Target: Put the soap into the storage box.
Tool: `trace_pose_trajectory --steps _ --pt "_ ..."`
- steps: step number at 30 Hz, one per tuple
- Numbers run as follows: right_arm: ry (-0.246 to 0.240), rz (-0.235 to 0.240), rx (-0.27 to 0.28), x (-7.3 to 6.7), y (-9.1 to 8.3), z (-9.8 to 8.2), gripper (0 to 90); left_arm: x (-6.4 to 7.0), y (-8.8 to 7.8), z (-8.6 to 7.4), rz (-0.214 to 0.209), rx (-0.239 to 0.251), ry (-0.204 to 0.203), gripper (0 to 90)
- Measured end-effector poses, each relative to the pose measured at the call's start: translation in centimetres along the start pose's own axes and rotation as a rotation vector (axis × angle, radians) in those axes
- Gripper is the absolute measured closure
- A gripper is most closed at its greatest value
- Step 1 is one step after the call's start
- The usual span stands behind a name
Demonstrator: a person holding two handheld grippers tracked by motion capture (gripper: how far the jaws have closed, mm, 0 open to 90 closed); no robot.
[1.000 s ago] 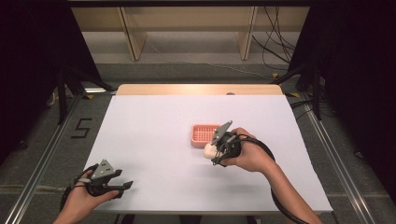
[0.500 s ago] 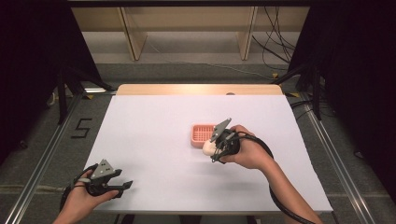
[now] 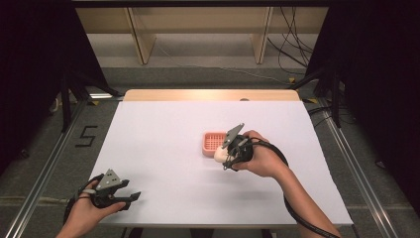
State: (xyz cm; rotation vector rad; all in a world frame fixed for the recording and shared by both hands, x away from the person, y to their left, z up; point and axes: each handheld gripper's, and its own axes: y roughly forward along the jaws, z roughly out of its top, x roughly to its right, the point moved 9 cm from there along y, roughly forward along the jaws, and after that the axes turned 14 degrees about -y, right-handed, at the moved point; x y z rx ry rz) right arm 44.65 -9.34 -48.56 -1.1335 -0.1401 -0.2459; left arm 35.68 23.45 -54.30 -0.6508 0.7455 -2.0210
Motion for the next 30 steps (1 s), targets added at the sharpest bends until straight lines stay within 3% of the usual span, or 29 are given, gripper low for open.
trace_pose_trajectory --steps 8,12,21,23,30 --pt "0.003 -0.007 -0.007 0.4 0.1 0.1 50.4 -0.1 0.0 0.0 0.001 -0.004 -0.001 36.8" --pt "-0.024 -0.010 -0.003 0.7 0.3 0.2 50.4 0.0 0.0 0.0 0.002 0.001 -0.002 36.8" --pt "-0.004 -0.020 -0.006 1.2 0.3 0.5 50.4 -0.1 0.0 0.1 0.003 0.003 0.002 36.7" --pt "-0.020 -0.020 -0.002 1.4 0.4 0.6 50.4 -0.3 -0.1 0.1 0.013 -0.005 0.027 36.8" --pt "-0.015 -0.031 -0.005 1.8 0.4 0.8 50.4 -0.3 -0.1 0.1 0.015 -0.002 0.017 36.7"
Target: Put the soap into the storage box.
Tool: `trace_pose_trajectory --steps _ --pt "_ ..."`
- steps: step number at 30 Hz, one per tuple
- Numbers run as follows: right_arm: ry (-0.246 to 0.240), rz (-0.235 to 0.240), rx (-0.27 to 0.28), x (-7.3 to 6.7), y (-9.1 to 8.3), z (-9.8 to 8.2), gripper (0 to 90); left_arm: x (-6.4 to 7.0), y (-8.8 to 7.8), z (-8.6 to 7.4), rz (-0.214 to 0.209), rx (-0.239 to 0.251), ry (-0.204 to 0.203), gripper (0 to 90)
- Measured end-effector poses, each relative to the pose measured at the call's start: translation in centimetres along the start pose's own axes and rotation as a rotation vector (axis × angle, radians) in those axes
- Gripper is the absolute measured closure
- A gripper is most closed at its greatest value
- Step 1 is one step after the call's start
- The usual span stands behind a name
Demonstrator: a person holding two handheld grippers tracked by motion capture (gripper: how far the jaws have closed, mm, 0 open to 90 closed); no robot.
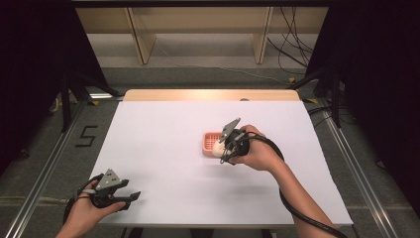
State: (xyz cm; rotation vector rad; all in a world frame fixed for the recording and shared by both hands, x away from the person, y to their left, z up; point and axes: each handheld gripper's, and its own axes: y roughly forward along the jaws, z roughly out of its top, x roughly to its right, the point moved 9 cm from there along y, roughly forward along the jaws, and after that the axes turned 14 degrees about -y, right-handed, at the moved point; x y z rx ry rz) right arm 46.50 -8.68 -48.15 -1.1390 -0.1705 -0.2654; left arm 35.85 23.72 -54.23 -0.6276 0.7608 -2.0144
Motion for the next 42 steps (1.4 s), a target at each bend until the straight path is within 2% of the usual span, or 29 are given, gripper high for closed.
trace_pose_trajectory --steps 7,13,14,18,19,20,23,25,26,27,29,31,35,37,38,39,41,42 --pt "0.006 -0.004 -0.001 0.3 0.1 0.0 50.4 0.0 0.0 0.0 0.008 0.008 -0.001 36.7" --pt "-0.014 -0.009 0.002 0.7 0.3 0.0 50.4 0.0 0.0 0.0 0.009 0.009 -0.001 36.7" --pt "-0.008 -0.006 0.000 0.7 0.3 0.0 50.4 0.0 0.0 0.0 -0.003 0.005 0.001 36.7" --pt "-0.010 -0.011 0.001 0.9 0.4 0.0 50.4 0.0 0.0 0.0 -0.003 0.005 0.000 36.7" --pt "-0.007 -0.010 0.000 1.0 0.4 0.0 50.4 -0.1 0.0 0.1 0.009 0.008 0.000 36.7" --pt "0.008 -0.014 -0.005 1.0 0.4 0.0 50.4 0.0 0.0 0.0 0.002 -0.001 0.001 36.7" --pt "0.004 -0.015 0.000 1.2 0.4 0.1 50.4 0.1 0.1 0.0 -0.003 0.005 -0.018 36.7" --pt "0.008 -0.016 -0.001 1.3 0.4 0.2 50.4 0.0 0.0 0.0 0.002 0.003 -0.002 36.7" --pt "-0.010 -0.014 0.003 1.4 0.4 0.2 50.4 0.0 0.0 0.0 0.002 0.003 0.001 36.7" --pt "-0.008 -0.016 0.001 1.4 0.5 0.2 50.4 0.0 0.0 0.0 0.002 0.004 0.001 36.7" --pt "0.006 -0.015 -0.005 1.4 0.5 0.2 50.4 0.2 0.0 0.0 -0.015 0.003 -0.019 36.7" --pt "-0.008 -0.019 0.000 1.6 0.6 0.2 50.4 0.2 0.1 0.0 -0.015 0.010 -0.026 36.7" --pt "0.008 -0.022 -0.009 1.7 0.7 0.2 50.4 0.1 0.0 0.0 -0.009 0.006 -0.012 36.7" --pt "0.003 -0.022 -0.011 1.9 0.8 0.2 50.4 0.0 -0.1 0.0 -0.009 -0.009 0.017 36.7" --pt "-0.016 -0.021 -0.006 2.0 0.9 0.3 50.4 0.0 -0.1 0.0 -0.011 -0.001 0.008 36.7" --pt "0.000 -0.023 -0.008 2.0 0.9 0.3 50.4 -0.1 -0.1 0.0 -0.003 0.000 0.010 36.7" --pt "-0.014 -0.025 -0.005 2.2 1.0 0.4 50.4 0.1 0.1 0.0 -0.006 0.012 -0.018 36.7" --pt "-0.019 -0.022 -0.003 2.3 1.0 0.5 50.4 0.0 0.1 0.0 0.002 0.011 -0.018 36.7"
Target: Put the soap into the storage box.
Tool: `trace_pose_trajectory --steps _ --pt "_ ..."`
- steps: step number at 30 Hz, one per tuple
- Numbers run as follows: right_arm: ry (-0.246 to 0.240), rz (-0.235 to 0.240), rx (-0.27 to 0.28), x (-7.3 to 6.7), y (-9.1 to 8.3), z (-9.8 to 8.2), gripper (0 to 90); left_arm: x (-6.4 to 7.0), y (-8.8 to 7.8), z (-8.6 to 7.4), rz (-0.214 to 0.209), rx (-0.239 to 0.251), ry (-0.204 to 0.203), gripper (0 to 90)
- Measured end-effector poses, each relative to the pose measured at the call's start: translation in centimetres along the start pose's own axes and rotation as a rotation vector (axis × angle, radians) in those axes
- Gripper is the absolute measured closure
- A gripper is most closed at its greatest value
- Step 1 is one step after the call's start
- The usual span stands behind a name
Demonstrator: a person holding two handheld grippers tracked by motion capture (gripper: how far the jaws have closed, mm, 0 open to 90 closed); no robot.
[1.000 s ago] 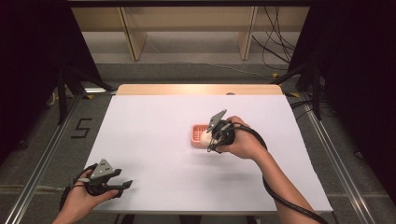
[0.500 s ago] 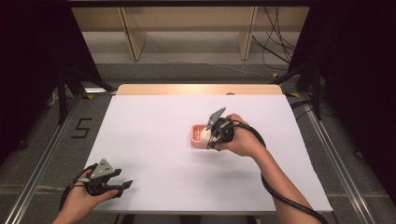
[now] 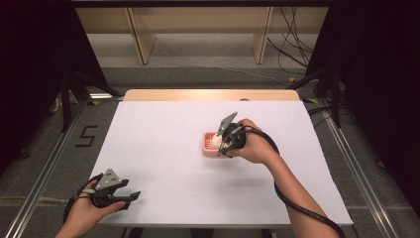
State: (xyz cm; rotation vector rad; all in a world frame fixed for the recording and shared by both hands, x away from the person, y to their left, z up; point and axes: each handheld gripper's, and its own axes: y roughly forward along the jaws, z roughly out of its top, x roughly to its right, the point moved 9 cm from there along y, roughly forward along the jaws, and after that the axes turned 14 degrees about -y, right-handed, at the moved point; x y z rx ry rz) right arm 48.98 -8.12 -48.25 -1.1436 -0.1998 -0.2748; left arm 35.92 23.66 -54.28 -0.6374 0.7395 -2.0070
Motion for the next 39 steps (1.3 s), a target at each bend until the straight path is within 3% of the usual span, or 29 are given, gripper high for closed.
trace_pose_trajectory --steps 2,5,6,9,23,24,25,32,33,39 --pt "0.021 -0.007 -0.006 0.1 0.1 0.0 50.4 0.0 -0.1 0.0 -0.009 -0.011 0.005 36.7" --pt "0.027 -0.004 -0.003 0.2 0.1 0.2 50.4 -0.2 0.0 0.2 0.018 0.021 0.016 36.7" --pt "0.028 -0.005 -0.002 0.2 0.1 0.2 50.4 -0.1 -0.1 0.0 -0.007 -0.004 0.018 36.7" --pt "0.025 -0.009 -0.001 0.5 0.2 0.2 50.4 -0.1 -0.1 0.1 0.006 0.001 0.019 36.7" --pt "0.021 -0.008 -0.009 1.2 0.8 0.3 50.4 0.0 -0.1 0.0 -0.010 -0.008 0.020 36.7" --pt "0.004 -0.005 -0.005 1.3 0.9 0.3 50.4 0.0 -0.1 0.0 -0.010 -0.008 0.020 36.7" --pt "0.022 -0.012 -0.010 1.3 0.9 0.3 50.4 -0.1 -0.1 0.0 -0.010 -0.008 0.021 36.7" --pt "0.025 -0.007 -0.013 1.6 1.2 0.4 50.4 0.0 -0.1 0.0 -0.011 -0.009 0.021 36.7" --pt "0.003 -0.005 -0.005 1.7 1.3 0.5 50.4 0.0 -0.1 0.0 -0.011 -0.008 0.021 36.7" --pt "0.025 -0.008 -0.016 1.9 1.4 0.5 50.4 0.0 -0.1 0.0 -0.010 -0.007 0.019 36.7"
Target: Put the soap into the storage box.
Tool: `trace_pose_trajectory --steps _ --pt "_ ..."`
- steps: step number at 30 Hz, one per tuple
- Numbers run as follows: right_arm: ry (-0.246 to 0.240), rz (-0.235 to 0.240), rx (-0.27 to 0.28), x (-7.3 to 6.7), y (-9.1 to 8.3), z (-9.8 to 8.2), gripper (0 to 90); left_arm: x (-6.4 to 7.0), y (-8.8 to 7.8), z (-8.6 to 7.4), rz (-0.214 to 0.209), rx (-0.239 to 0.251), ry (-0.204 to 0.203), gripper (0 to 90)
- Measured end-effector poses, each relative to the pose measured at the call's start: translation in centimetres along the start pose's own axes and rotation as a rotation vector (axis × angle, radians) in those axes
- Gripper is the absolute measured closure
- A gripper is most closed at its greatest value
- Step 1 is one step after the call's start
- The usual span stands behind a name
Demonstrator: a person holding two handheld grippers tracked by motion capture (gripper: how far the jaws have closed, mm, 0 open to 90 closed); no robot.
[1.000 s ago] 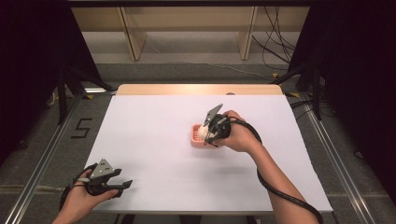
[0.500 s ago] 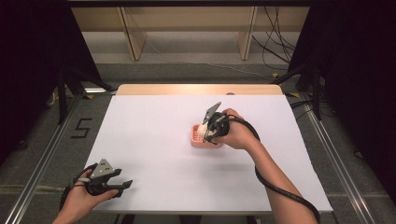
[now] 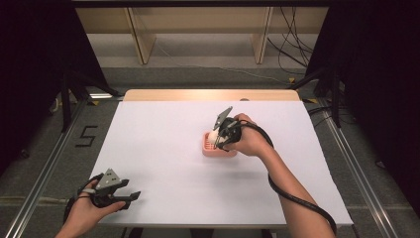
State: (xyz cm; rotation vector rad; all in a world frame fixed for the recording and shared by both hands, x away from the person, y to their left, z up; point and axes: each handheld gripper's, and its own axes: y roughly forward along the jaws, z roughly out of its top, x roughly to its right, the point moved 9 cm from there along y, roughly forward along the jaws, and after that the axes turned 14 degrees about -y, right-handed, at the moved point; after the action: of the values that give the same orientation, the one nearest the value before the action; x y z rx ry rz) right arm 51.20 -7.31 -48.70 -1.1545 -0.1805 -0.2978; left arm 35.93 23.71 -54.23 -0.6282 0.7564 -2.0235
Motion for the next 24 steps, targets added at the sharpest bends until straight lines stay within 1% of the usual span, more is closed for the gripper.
trace_pose_trajectory --steps 1,2,4,5,6,7,9,10,11,15,17,18,19,20,21,24 --pt "-0.007 -0.001 0.001 0.08 0.03 0.02 50.4 0.00 0.00 0.00 0.000 -0.001 0.002 36.7" --pt "0.000 -0.001 -0.002 0.07 0.02 0.02 50.4 0.00 0.00 0.00 0.000 -0.001 0.001 36.7" --pt "-0.001 -0.003 -0.002 0.17 0.05 0.02 50.4 -0.01 0.00 0.01 0.000 0.001 0.000 36.7" --pt "-0.003 -0.004 -0.002 0.24 0.07 0.01 50.4 0.06 -0.04 -0.12 -0.008 -0.011 -0.007 36.7" --pt "-0.013 0.001 0.002 0.27 0.12 0.03 50.4 -0.13 -0.18 -0.23 -0.003 -0.030 0.017 36.7" --pt "-0.005 -0.006 -0.001 0.34 0.15 0.00 50.4 -0.09 -0.15 -0.21 -0.004 -0.026 0.012 36.7" --pt "-0.008 -0.001 -0.005 0.40 0.21 -0.05 50.4 -0.13 -0.18 -0.23 -0.001 -0.030 0.013 36.7" --pt "-0.008 -0.001 -0.006 0.42 0.25 -0.06 50.4 -0.22 -0.26 -0.20 0.001 -0.034 0.029 36.7" --pt "-0.005 -0.008 -0.009 0.48 0.29 -0.07 50.4 -0.11 -0.15 -0.20 -0.003 -0.024 0.011 36.7" --pt "-0.012 -0.004 -0.006 0.64 0.46 -0.05 50.4 -0.12 -0.16 -0.22 -0.005 -0.029 0.012 36.7" --pt "-0.003 -0.006 -0.005 0.67 0.55 -0.04 50.4 -0.12 -0.15 -0.21 -0.004 -0.026 0.012 36.7" --pt "0.009 -0.009 -0.014 0.69 0.57 -0.11 50.3 -0.14 -0.17 -0.21 -0.003 -0.027 0.013 36.7" --pt "0.009 -0.009 -0.014 0.69 0.57 -0.11 50.3 -0.14 -0.17 -0.21 -0.003 -0.027 0.013 36.7" --pt "-0.006 -0.006 -0.006 0.78 0.64 -0.07 50.4 -0.14 -0.17 -0.21 -0.003 -0.026 0.013 36.7" --pt "0.011 -0.007 -0.010 0.81 0.76 -0.14 50.4 -0.15 -0.17 -0.22 -0.004 -0.027 0.014 36.7" --pt "0.007 0.001 -0.001 0.88 0.94 -0.14 50.4 -0.12 -0.17 -0.20 -0.004 -0.025 0.012 36.7"
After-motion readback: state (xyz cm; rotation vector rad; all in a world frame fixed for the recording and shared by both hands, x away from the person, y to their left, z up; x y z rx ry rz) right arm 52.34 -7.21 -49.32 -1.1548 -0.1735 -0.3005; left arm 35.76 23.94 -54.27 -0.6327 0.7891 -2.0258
